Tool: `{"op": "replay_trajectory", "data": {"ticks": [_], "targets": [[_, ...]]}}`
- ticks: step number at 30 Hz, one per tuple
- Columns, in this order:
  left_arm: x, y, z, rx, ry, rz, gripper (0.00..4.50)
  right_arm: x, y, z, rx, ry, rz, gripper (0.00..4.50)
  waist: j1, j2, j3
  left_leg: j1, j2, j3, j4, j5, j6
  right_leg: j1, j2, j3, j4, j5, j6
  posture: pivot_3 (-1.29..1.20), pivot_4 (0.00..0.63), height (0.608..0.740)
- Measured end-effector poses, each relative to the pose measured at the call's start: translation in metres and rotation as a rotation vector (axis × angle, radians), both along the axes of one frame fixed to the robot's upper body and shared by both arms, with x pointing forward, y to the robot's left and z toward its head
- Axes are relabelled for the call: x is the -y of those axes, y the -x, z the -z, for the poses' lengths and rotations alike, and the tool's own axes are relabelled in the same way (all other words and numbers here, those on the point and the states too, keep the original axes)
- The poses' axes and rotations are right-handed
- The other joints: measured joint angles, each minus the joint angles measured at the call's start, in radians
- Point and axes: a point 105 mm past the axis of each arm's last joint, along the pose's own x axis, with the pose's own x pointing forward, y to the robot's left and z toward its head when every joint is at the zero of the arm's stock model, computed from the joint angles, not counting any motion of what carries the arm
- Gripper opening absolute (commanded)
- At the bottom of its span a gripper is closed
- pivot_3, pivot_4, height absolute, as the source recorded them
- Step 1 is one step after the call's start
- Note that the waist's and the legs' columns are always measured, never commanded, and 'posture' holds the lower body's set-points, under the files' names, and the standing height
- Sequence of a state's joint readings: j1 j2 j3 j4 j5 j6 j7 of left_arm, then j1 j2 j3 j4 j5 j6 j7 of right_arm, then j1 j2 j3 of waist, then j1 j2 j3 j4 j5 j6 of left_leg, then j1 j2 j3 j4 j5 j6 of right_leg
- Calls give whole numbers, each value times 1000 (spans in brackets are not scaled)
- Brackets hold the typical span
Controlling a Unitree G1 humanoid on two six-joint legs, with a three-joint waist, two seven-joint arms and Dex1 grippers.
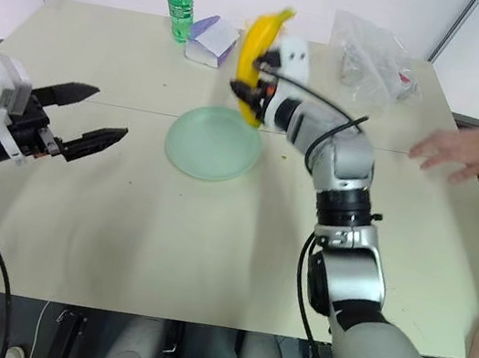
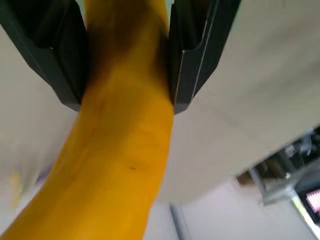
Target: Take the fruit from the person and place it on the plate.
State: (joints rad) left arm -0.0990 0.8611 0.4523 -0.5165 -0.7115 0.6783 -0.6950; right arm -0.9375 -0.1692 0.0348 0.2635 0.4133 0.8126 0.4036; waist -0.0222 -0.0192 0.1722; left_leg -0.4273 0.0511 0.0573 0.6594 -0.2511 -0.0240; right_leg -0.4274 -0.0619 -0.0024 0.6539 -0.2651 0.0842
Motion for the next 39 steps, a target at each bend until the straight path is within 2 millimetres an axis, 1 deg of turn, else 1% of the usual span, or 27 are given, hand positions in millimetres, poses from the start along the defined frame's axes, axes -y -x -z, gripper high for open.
{"op": "replay_trajectory", "data": {"ticks": [1,3,5,7,10,13,18,22,24,25,28,29,34,36,39], "targets": [[-1,1,3,-16,0,-6,4500,-4,4,11,-28,13,-8,1444,1,0,0,0,0,0,0,0,0,0,0,0,0,0,0,0,150,731],[-3,2,6,-31,2,-13,4500,-14,9,23,-64,28,-22,1444,2,0,0,0,0,0,0,0,0,0,0,0,0,0,0,0,150,731],[-6,4,8,-36,1,-27,4500,-20,12,25,-73,33,-27,1444,2,0,0,0,0,0,0,0,0,0,0,0,0,0,0,0,150,731],[-11,6,14,-53,-6,-52,4500,-27,14,26,-76,31,-27,1444,2,0,0,0,0,0,0,0,0,0,0,0,0,0,0,0,150,731],[-17,9,25,-79,-33,-76,4500,-36,17,32,-88,50,-31,1444,3,0,0,0,0,0,0,0,0,0,0,0,0,0,0,0,150,731],[-17,9,25,-73,-39,-79,4500,-40,17,43,-108,81,-27,1444,5,0,0,0,-1,0,0,0,0,0,-1,0,0,0,0,0,150,731],[-15,9,24,-58,-40,-79,4500,-36,12,58,-136,125,-3,1444,2,0,0,0,0,0,0,0,0,0,0,0,0,0,0,0,150,731],[-14,9,22,-46,-50,-79,4500,-34,10,60,-121,139,5,1444,2,0,0,0,0,0,-1,0,0,0,0,0,0,0,0,0,150,731],[-13,9,22,-42,-51,-78,4500,-33,9,62,-116,151,11,2466,2,0,0,0,0,0,-1,0,0,0,0,0,0,0,0,0,150,731],[-13,9,23,-43,-52,-77,4500,-33,8,62,-112,153,9,2784,2,0,0,0,0,0,-1,0,0,0,0,0,0,0,0,0,150,731],[-12,10,23,-47,-55,-66,4500,-33,8,61,-103,156,3,4394,2,0,0,0,0,0,-1,0,0,0,0,0,0,0,0,0,150,731],[-11,10,23,-47,-57,-61,4500,-33,8,61,-100,157,0,4459,2,0,0,0,0,0,-1,0,0,0,0,0,0,0,0,0,150,731],[-10,8,16,-27,-65,-42,4500,-30,9,60,-64,188,-30,4459,3,0,0,0,-1,0,-1,0,0,0,0,0,-1,0,0,0,150,731],[-9,6,15,-25,-63,-38,4500,-20,8,55,-36,205,-34,4459,5,0,0,0,-1,0,-1,0,0,0,-1,0,-1,0,0,0,150,731],[-7,5,14,-24,-59,-28,4500,1,7,36,29,219,-32,4459,6,0,0,0,-1,0,-1,0,0,0,-1,0,-1,0,0,0,150,731]]}}
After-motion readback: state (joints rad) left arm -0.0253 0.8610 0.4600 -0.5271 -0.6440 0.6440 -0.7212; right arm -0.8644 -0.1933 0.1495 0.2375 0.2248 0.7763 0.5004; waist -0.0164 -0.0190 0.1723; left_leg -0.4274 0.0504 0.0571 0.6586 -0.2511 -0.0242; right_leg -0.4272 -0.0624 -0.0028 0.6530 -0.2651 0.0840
